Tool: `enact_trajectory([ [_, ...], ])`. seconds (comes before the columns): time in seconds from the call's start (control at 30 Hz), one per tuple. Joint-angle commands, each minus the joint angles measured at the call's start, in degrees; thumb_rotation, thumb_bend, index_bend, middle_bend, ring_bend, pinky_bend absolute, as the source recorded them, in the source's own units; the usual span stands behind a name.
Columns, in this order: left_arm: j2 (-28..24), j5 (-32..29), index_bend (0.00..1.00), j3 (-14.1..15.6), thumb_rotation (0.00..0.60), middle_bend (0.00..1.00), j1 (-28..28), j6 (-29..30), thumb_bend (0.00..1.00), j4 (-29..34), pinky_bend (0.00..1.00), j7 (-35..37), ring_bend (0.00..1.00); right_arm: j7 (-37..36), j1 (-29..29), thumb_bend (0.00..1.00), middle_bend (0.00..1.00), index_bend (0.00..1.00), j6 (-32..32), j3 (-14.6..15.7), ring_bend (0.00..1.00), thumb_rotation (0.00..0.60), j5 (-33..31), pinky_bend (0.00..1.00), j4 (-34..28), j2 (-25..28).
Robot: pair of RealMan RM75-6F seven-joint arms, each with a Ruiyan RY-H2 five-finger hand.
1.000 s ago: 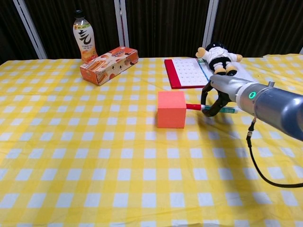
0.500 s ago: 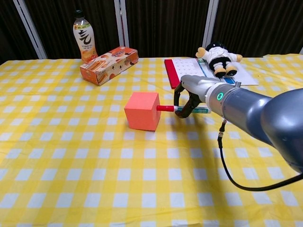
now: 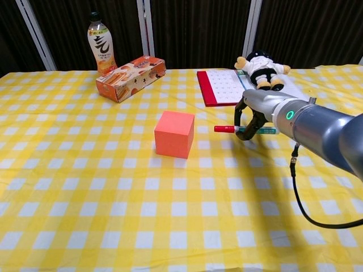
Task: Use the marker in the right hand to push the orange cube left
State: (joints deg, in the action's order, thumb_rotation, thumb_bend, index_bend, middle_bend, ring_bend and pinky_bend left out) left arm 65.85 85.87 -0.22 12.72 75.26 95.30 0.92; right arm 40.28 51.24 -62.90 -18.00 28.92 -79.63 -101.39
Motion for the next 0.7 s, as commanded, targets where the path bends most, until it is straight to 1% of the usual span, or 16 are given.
enact_trajectory([
  [0.03,-0.1,-0.1,0.00,-0.1,0.600,0.00,0.0,0.0,0.00,0.1,0.00,0.0,0.00,0.2,0.1,0.54,0.18,0.58,-0.1,-0.2,0.00,0.600,-0.2,0.00,0.0,-0.1],
  [0.23,-0.1,0.2,0.00,0.1,0.600,0.00,0.1,-0.1,0.00,0.0,0.00,0.1,0.00,1.2,1.6,0.53,0.18,0.58,-0.1,-1.3,0.00,0.600,-0.9,0.00,1.2,-1.9],
  [0.47,-0.4,0.5,0.00,0.0,0.600,0.00,0.3,-0.2,0.00,-0.1,0.00,1.3,0.00,2.3,4.5,0.53,0.18,0.58,0.7,-3.4,0.00,0.600,-2.4,0.00,3.5,-5.5],
  [0.7,-0.3,1.4,0.00,0.4,0.600,0.00,0.2,0.2,0.00,-0.6,0.00,1.5,0.00,3.1,7.3,0.54,0.18,0.58,1.7,-4.1,0.00,0.600,-2.0,0.00,6.3,-9.1],
])
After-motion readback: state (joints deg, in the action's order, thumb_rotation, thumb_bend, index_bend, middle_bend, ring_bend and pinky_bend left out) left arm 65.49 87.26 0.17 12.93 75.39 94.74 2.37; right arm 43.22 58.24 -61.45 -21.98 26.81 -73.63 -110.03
